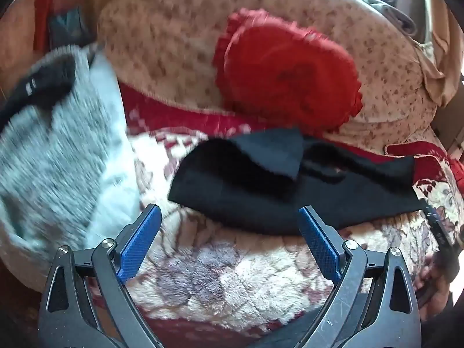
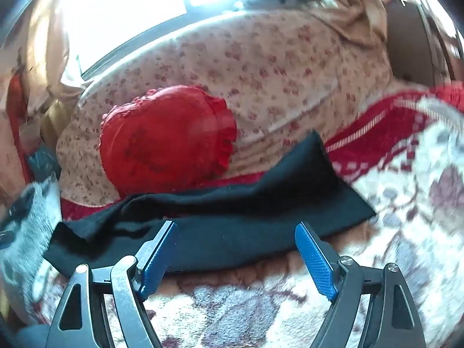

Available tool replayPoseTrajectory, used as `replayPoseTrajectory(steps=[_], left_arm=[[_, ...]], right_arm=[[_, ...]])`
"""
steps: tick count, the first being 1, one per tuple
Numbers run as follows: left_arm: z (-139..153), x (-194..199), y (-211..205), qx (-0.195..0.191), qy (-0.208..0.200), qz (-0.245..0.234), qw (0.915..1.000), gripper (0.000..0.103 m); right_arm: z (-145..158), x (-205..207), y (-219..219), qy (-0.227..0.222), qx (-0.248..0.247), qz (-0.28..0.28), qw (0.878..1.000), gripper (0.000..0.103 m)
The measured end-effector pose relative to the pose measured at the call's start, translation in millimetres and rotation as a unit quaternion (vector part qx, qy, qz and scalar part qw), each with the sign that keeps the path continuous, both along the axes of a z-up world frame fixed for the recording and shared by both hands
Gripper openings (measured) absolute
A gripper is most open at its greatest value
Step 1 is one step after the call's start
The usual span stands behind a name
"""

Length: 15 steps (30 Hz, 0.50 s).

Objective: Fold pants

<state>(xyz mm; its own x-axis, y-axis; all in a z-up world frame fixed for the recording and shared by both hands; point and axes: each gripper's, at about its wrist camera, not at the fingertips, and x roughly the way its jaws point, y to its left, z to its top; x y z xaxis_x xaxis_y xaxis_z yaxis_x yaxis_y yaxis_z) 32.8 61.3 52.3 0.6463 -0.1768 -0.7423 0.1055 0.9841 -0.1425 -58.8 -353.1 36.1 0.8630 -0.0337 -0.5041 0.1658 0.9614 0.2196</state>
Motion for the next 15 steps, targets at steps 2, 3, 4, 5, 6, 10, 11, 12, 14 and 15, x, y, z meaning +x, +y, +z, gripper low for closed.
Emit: replayPoseTrajectory(steps=[2, 3, 4, 5, 6, 10, 11, 12, 14, 15], left_arm=[[-14, 0, 2, -0.005, -0.004, 0.005, 1.0, 0.095], [-20, 0, 4, -0.012, -0.008, 0.008, 0.9999, 0.095], [-23, -1, 4, -0.015, -0.012, 0.012, 0.9997, 0.095], [-25, -1, 4, -0.014, -0.014, 0.018, 0.9997, 0.095], [-27, -3, 2, -0.003, -0.016, 0.028, 0.9995, 0.095], [-24, -12, -6, 0.048, -0.034, 0.053, 0.9969, 0.095], [-24, -13, -8, 0.06, -0.036, 0.06, 0.9957, 0.095], [-23, -15, -12, 0.076, -0.039, 0.068, 0.994, 0.095], [-24, -19, -15, 0.101, -0.04, 0.082, 0.9907, 0.095], [-25, -20, -17, 0.106, -0.038, 0.082, 0.9903, 0.095]], right_arm=[[3, -8, 11, -0.004, -0.022, 0.014, 1.0, 0.082], [6, -2, 16, -0.004, -0.027, 0.02, 0.999, 0.082], [6, 0, 15, 0.008, -0.021, 0.029, 0.999, 0.082], [7, 1, 15, 0.006, -0.018, 0.036, 0.999, 0.082], [8, 0, 15, 0.003, -0.019, 0.041, 0.999, 0.08], [14, -2, 19, -0.01, -0.056, 0.061, 0.997, 0.08], [16, -6, 25, -0.014, -0.071, 0.062, 0.995, 0.08], [16, -8, 27, -0.015, -0.079, 0.059, 0.995, 0.08], [12, -7, 30, -0.008, -0.085, 0.051, 0.995, 0.08], [9, -6, 30, -0.003, -0.083, 0.045, 0.996, 0.08]])
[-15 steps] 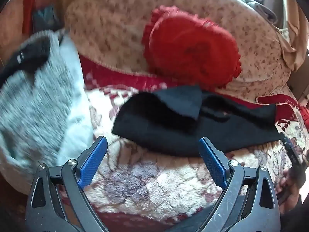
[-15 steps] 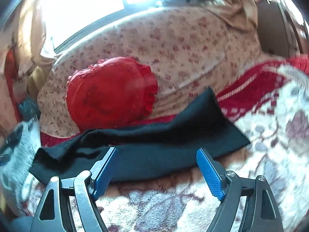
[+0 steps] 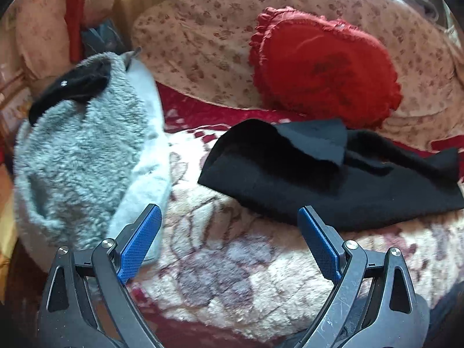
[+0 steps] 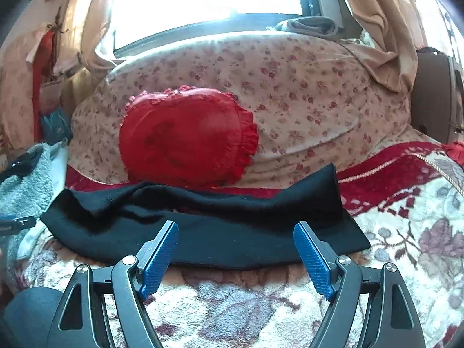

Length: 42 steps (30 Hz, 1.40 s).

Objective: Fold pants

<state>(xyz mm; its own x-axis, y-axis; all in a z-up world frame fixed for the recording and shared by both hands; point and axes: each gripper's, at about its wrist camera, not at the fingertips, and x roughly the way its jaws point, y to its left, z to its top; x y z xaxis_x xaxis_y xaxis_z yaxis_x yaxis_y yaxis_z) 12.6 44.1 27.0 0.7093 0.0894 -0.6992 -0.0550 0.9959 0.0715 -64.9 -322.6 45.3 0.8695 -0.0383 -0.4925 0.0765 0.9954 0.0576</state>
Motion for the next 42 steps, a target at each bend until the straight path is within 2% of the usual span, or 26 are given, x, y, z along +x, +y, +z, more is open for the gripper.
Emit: replayPoseTrajectory(steps=[1, 4, 8, 11, 13, 20, 31, 42], left_arm=[[-2, 0, 0, -0.001, 0.003, -0.005, 1.0, 0.095], [-6, -3, -4, 0.0, 0.02, -0.019, 0.9996, 0.095], [-6, -9, -16, -0.022, 0.025, -0.03, 0.999, 0.095], [-11, -15, -29, -0.032, 0.035, -0.041, 0.998, 0.095], [-11, -17, -38, -0.013, 0.033, -0.046, 0.9983, 0.095], [-13, -21, -49, 0.014, 0.028, -0.042, 0.9986, 0.095], [-16, -19, -42, 0.01, 0.03, -0.037, 0.9988, 0.095], [-18, -18, -38, -0.001, 0.037, -0.037, 0.9986, 0.095]], right_arm=[[1, 3, -4, 0.019, 0.025, -0.017, 0.999, 0.08], [-9, 11, -3, 0.042, 0.025, -0.039, 0.998, 0.08], [-18, 17, -1, 0.064, 0.009, -0.052, 0.997, 0.08], [-24, 16, -3, 0.063, 0.006, -0.054, 0.997, 0.08], [-24, 16, -2, 0.064, 0.005, -0.05, 0.997, 0.08], [-23, 16, 2, 0.072, 0.008, -0.035, 0.997, 0.08], [-21, 15, 0, 0.069, 0.013, -0.036, 0.997, 0.08], [-21, 18, 9, 0.074, -0.006, -0.032, 0.997, 0.08]])
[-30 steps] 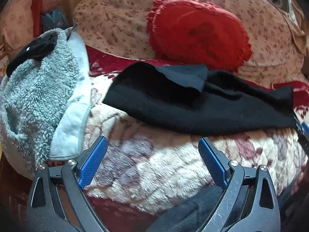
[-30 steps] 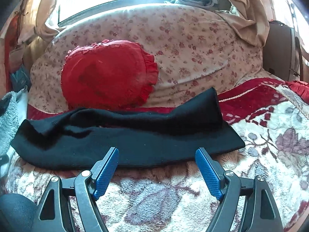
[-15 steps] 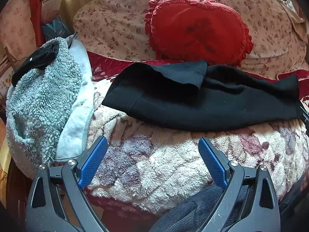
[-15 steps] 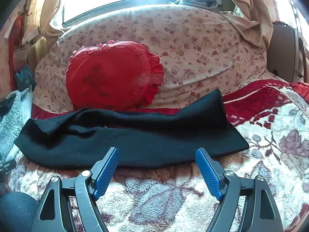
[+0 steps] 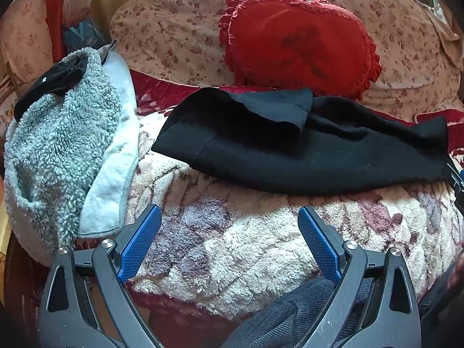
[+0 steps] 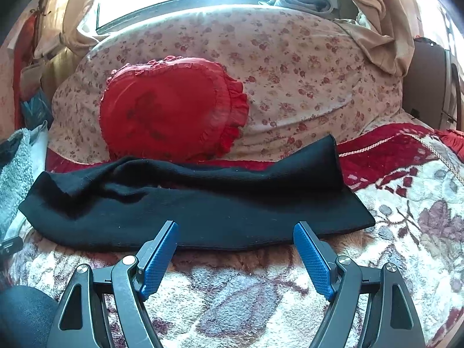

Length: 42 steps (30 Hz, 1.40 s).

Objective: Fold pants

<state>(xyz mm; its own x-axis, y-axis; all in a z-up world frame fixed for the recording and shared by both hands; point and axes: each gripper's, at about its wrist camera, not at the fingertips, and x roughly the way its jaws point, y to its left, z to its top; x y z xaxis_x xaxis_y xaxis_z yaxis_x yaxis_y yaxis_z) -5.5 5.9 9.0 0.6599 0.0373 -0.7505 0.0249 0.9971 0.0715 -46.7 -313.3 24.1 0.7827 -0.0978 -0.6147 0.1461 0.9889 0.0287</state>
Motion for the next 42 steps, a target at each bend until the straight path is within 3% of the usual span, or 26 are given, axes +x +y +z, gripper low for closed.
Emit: replayPoseTrajectory(steps=[21, 28, 34, 36, 42], left_arm=[[0, 2, -1, 0.005, 0.008, 0.002, 1.0, 0.095], [-4, 8, 25, -0.068, 0.027, 0.019, 0.9971, 0.095], [10, 23, 65, -0.096, -0.024, 0.02, 0.9949, 0.095], [6, 36, 85, -0.135, -0.019, -0.011, 0.9906, 0.095], [-1, 65, 82, -0.181, 0.002, -0.09, 0.9793, 0.095]], right_arm=[[-2, 3, 1, 0.002, -0.003, -0.006, 1.0, 0.08], [-5, -1, 1, -0.006, -0.006, -0.001, 1.0, 0.079], [-5, -2, -9, -0.007, 0.01, -0.013, 1.0, 0.079], [-4, -3, -10, -0.009, 0.016, -0.011, 1.0, 0.079], [-5, -2, -8, -0.007, 0.013, -0.004, 1.0, 0.079]])
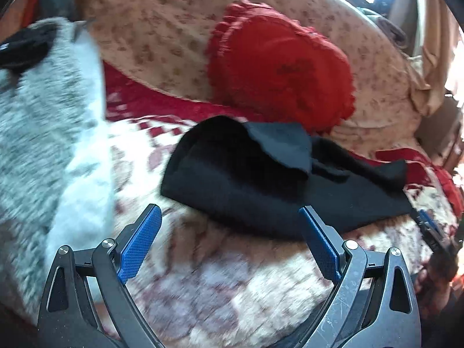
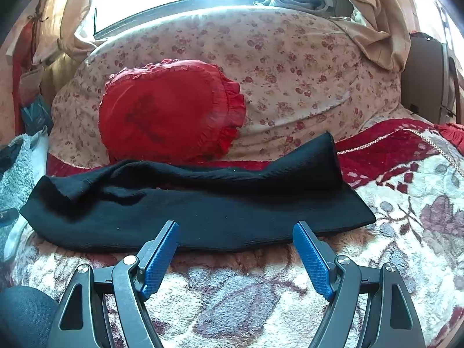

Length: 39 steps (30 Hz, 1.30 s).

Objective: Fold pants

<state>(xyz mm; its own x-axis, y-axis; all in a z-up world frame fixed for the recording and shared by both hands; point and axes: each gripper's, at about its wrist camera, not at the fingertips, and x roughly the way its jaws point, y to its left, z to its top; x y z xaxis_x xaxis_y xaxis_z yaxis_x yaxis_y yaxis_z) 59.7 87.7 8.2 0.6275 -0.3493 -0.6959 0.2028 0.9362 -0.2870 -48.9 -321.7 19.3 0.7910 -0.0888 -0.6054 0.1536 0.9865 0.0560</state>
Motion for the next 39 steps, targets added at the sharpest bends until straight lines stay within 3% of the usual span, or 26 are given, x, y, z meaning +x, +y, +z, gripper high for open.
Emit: replayPoseTrajectory(steps=[4, 7, 10, 12, 15, 18, 19, 21, 23, 24, 27, 31, 34, 37, 39], left_arm=[[-13, 21, 6, -0.029, 0.016, 0.005, 0.9994, 0.095], [-19, 22, 19, -0.093, 0.024, 0.012, 0.9953, 0.095], [-20, 17, 22, -0.084, 0.029, 0.029, 0.9956, 0.095], [-25, 7, 29, -0.102, 0.028, 0.044, 0.9934, 0.095], [-34, 7, 24, -0.105, 0.039, 0.031, 0.9932, 0.095], [-28, 15, 12, -0.102, 0.024, 0.017, 0.9944, 0.094], [-24, 19, 9, -0.105, 0.018, 0.014, 0.9942, 0.091], [-20, 26, 6, -0.103, 0.016, 0.017, 0.9944, 0.072], [-22, 34, 6, -0.09, 0.031, 0.029, 0.995, 0.032], [-24, 37, 5, -0.08, 0.04, 0.037, 0.9953, 0.024], [-23, 35, 8, -0.076, 0.038, 0.053, 0.9949, 0.018], [-20, 33, 2, -0.051, 0.029, 0.056, 0.9967, 0.018], [-13, 33, -2, -0.042, 0.015, 0.056, 0.9974, 0.018], [-9, 30, -6, -0.034, 0.002, 0.055, 0.9979, 0.018], [-10, 29, -9, -0.025, 0.001, 0.055, 0.9982, 0.014]], right_arm=[[-1, -1, -3, 0.001, 0.001, -0.006, 1.0, 0.079], [-1, -2, -3, 0.002, -0.002, -0.009, 1.0, 0.079], [-4, 1, 0, 0.007, -0.005, -0.006, 1.0, 0.079], [-7, 3, 1, 0.013, -0.007, -0.003, 1.0, 0.079], [-8, 3, 2, 0.012, -0.007, -0.003, 1.0, 0.079], [-10, 4, 2, 0.014, -0.008, -0.003, 1.0, 0.079], [-10, 4, 2, 0.017, -0.01, -0.002, 1.0, 0.079], [-8, 2, 2, 0.013, -0.011, 0.0, 1.0, 0.076], [-2, -2, -3, -0.003, 0.001, 0.001, 1.0, 0.075], [1, -3, -8, -0.01, 0.013, -0.003, 1.0, 0.075], [12, -1, -41, -0.003, 0.083, -0.025, 0.996, 0.075], [18, -2, -117, 0.015, 0.203, -0.084, 0.975, 0.075], [6, -10, -187, 0.022, 0.32, -0.135, 0.937, 0.063], [-12, -11, -227, 0.034, 0.428, -0.118, 0.895, 0.058], [-18, -5, -232, 0.051, 0.458, -0.082, 0.884, 0.055]])
